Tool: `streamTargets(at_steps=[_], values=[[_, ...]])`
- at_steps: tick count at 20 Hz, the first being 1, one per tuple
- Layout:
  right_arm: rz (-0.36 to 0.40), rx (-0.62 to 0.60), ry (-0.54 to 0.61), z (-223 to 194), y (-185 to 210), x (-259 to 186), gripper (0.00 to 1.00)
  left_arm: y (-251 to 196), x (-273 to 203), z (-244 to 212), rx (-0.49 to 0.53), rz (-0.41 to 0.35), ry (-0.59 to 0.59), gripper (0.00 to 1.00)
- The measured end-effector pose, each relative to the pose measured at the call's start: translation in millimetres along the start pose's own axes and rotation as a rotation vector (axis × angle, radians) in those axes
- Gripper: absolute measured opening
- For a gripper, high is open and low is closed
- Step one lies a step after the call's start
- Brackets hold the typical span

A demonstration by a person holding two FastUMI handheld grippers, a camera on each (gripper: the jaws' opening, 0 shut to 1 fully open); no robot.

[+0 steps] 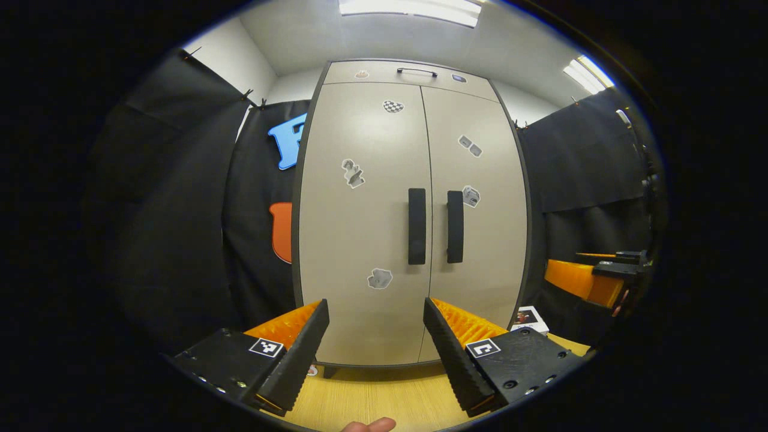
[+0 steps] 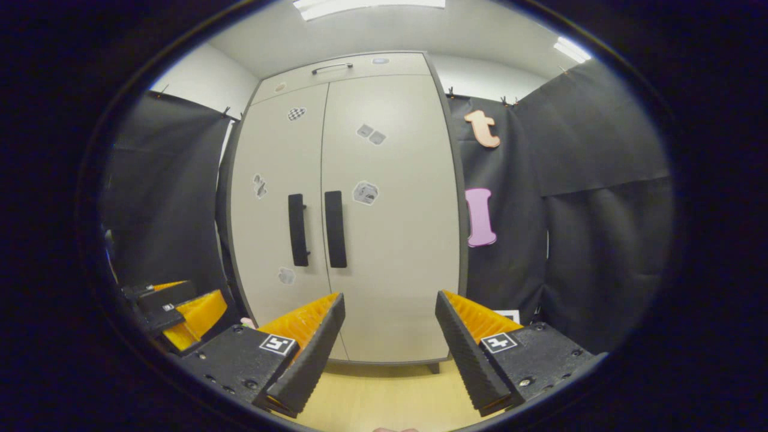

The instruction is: Open the right door of the double-door shoe cabinet with the right hand, and open the left door with the left hand.

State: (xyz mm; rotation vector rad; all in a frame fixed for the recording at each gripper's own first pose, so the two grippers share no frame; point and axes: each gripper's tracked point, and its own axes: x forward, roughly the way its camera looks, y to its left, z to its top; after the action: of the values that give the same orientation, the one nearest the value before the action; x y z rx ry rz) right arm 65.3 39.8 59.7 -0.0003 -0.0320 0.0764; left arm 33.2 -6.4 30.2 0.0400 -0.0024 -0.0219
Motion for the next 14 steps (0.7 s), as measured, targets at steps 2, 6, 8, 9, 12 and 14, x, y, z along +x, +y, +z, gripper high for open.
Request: streamTargets(at_steps=[2, 6, 8, 9, 12, 14], values=[[0.044, 0.003, -0.005, 3.8, 12.9, 26.6, 0.97, 1.8, -3.6, -7.5, -0.017, 0.012, 0.017, 0.95], [0.090, -0.029, -0.024, 31.1, 37.0, 84.9, 0.98, 8.1, -14.9, -19.8, -0.016, 0.035, 0.033, 0.95], [0.057, -0.050, -0.033, 43.9, 38.3, 117.5, 0.97, 8.1, -20.6, -22.1, -0.005, 0.035, 0.040, 0.95], [0.037, -0.045, -0.020, 45.0, 37.1, 132.6, 0.97, 8.7, -23.3, -22.0, -0.001, 0.037, 0.039, 0.95], [0.058, 0.014, -0.003, 49.6, 47.2, 156.0, 0.98, 9.8, -27.6, -19.8, 0.013, 0.038, 0.026, 0.95], [0.064, 0.028, -0.027, 56.8, 52.4, 157.8, 0.98, 10.2, -30.1, -21.0, 0.023, 0.041, 0.024, 0.95]])
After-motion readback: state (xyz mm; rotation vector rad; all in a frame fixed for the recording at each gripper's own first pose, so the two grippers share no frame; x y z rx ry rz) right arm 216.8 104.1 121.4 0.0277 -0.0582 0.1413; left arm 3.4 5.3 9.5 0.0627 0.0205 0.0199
